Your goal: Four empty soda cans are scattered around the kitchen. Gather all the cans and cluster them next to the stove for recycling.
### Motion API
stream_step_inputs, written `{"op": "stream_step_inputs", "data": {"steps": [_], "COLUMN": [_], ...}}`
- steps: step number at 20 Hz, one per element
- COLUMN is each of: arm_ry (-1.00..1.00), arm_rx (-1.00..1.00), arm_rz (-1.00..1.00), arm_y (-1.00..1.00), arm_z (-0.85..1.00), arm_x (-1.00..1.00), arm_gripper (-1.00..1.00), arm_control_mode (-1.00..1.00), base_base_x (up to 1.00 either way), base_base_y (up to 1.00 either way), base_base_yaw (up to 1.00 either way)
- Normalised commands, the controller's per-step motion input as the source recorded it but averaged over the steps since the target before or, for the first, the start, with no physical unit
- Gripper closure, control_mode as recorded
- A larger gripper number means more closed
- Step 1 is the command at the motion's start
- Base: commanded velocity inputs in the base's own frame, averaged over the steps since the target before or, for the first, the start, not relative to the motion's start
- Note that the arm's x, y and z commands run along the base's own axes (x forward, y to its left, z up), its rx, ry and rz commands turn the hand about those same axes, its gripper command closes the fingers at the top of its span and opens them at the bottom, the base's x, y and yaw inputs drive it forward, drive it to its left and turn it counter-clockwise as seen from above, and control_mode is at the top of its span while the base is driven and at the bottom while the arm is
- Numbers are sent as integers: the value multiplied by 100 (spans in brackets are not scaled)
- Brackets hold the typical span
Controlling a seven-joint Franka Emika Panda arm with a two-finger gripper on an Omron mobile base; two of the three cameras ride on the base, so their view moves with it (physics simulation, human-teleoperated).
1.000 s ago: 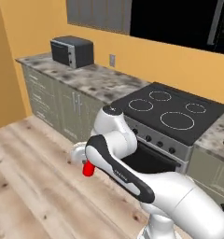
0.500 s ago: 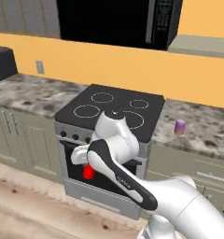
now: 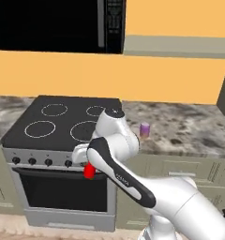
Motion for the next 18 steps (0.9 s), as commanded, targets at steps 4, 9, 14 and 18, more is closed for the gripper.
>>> {"op": "stream_step_inputs", "data": {"steps": [4,9,14,18], "arm_ry": [0,0,0,0], "arm_rx": [0,0,0,0], "arm_rz": [0,0,0,0], "arm_y": [0,0,0,0], "arm_z": [0,0,0,0], "arm_x": [0,0,0,0], "arm_gripper": [100,100,100,100], "arm_control_mode": [100,100,100,100], "base_base_x": [62,69,47,43], "base_base_y": [10,5,27,33], "base_base_yaw": [-30,-19,-49,-50]}}
